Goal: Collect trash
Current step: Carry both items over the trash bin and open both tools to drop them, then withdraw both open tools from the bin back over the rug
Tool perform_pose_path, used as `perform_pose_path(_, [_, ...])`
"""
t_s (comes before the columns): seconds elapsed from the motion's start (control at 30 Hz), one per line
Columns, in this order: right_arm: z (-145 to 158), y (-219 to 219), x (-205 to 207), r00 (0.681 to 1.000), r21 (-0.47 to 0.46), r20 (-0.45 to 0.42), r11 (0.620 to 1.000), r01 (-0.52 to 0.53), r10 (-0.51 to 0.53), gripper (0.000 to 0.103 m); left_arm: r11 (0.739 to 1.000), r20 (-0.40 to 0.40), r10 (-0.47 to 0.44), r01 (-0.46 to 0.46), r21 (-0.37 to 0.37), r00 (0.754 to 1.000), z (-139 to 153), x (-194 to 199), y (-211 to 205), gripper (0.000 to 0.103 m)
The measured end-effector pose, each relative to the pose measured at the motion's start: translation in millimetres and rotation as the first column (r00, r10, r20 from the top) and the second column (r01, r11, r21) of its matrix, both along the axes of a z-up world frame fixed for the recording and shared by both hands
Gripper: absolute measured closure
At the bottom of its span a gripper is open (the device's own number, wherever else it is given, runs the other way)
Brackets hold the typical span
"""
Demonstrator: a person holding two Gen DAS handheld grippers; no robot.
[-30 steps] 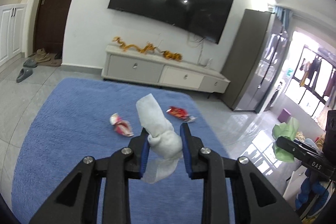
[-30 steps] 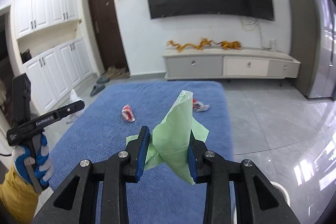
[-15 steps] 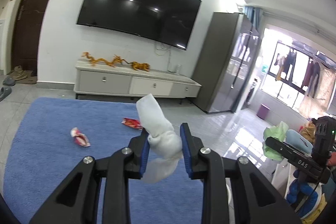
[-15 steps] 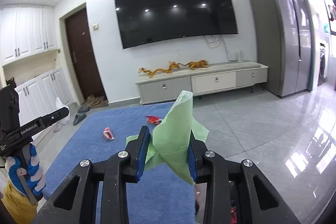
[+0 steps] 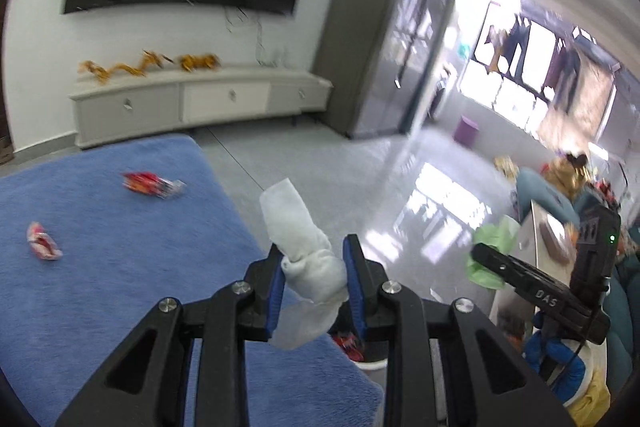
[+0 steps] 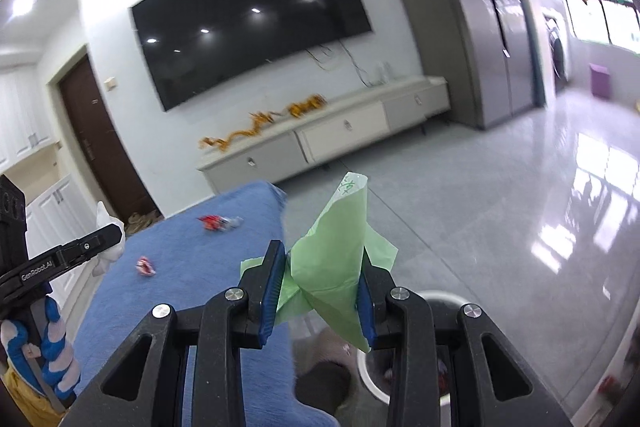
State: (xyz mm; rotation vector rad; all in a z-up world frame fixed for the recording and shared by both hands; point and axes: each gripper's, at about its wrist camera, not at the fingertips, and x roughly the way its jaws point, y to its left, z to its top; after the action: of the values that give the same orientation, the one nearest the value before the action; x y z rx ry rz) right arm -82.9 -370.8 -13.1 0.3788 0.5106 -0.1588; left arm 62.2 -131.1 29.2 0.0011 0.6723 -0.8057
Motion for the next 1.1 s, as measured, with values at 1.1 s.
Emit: perform_pose_path(1.1, [-210, -134, 26, 0.919, 0.275, -0.376, 0.933, 0.23, -0.116, 0.049, 0.932, -0.37, -0.208, 0.298, 0.205, 0.905, -185, 32, -248, 0.053])
